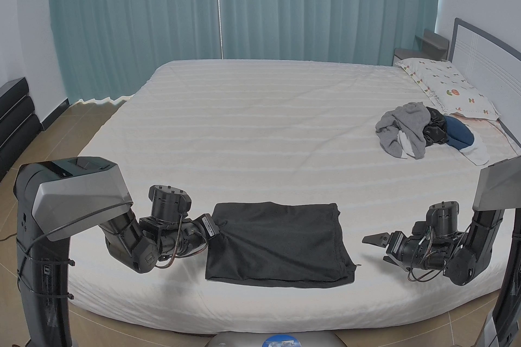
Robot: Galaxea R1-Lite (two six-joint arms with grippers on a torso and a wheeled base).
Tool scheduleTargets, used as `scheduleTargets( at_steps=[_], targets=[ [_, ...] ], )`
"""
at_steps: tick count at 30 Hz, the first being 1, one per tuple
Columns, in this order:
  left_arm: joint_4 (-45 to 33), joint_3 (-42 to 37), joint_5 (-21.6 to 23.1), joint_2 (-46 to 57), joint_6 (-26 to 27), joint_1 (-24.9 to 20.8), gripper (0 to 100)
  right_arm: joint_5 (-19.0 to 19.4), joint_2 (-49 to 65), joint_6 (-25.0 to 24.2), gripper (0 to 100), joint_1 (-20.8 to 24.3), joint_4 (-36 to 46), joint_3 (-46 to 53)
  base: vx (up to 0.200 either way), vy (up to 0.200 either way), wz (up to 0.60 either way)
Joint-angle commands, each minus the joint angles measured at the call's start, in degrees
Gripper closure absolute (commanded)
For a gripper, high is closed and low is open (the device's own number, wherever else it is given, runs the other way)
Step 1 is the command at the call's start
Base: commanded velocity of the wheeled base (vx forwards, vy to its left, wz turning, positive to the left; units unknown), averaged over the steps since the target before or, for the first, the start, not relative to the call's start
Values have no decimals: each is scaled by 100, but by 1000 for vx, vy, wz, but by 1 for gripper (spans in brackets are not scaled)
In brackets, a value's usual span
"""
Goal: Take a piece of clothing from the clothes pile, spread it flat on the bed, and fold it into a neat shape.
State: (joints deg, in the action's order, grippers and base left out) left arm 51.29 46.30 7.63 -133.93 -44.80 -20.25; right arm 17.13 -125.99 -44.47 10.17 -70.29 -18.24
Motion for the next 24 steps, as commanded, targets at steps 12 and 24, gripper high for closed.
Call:
scheduleTargets(
  at_steps=[12,24],
  targets=[
    [4,-104,2,104,-11,100,100,1,-13,0,0,-32,-2,4,0,200,0],
    [4,-139,2,112,-11,100,100,1,-5,0,0,-32,-2,-4,0,200,0]
  ],
)
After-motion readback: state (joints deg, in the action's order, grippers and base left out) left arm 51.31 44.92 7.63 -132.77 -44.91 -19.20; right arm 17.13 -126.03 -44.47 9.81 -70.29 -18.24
